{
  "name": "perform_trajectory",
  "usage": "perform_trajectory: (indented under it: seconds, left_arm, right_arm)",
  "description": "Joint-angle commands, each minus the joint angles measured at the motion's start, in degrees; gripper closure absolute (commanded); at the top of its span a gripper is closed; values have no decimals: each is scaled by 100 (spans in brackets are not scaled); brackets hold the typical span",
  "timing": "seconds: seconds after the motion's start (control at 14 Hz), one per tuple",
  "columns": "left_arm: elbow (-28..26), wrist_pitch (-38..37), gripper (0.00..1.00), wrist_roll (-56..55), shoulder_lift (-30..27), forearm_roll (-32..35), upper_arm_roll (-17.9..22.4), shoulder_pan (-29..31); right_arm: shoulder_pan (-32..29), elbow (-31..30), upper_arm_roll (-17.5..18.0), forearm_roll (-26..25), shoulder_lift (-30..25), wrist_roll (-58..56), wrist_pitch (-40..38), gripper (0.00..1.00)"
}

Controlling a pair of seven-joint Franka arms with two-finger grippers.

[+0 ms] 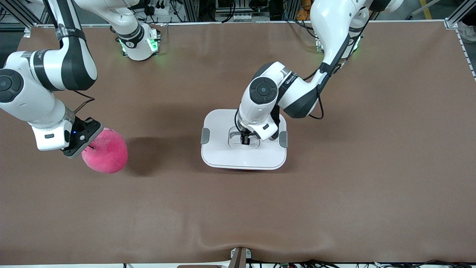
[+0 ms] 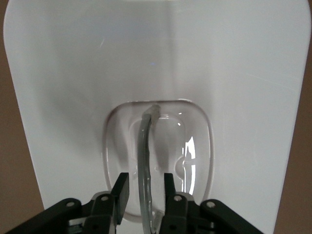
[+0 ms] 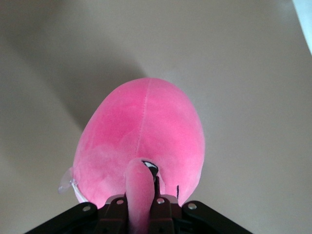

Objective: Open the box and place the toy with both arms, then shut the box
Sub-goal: 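Lift the pink toy off the table with the right gripper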

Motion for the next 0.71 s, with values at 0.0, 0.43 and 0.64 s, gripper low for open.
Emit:
perform_trajectory:
  seconds: [0.0, 0.43, 0.64]
  left_arm:
    - [28, -125, 72, -139, -68, 96, 64, -61]
    - [28, -125, 90, -227, -68, 87, 64, -69]
    - [37, -125, 100, -218, -68, 96, 64, -52]
  right_arm:
    - [67, 318, -9, -126, 74, 447, -257, 100]
    - [128, 740, 0, -108, 74, 774, -636, 100]
    - [145, 969, 0, -82, 109, 1010, -873, 100]
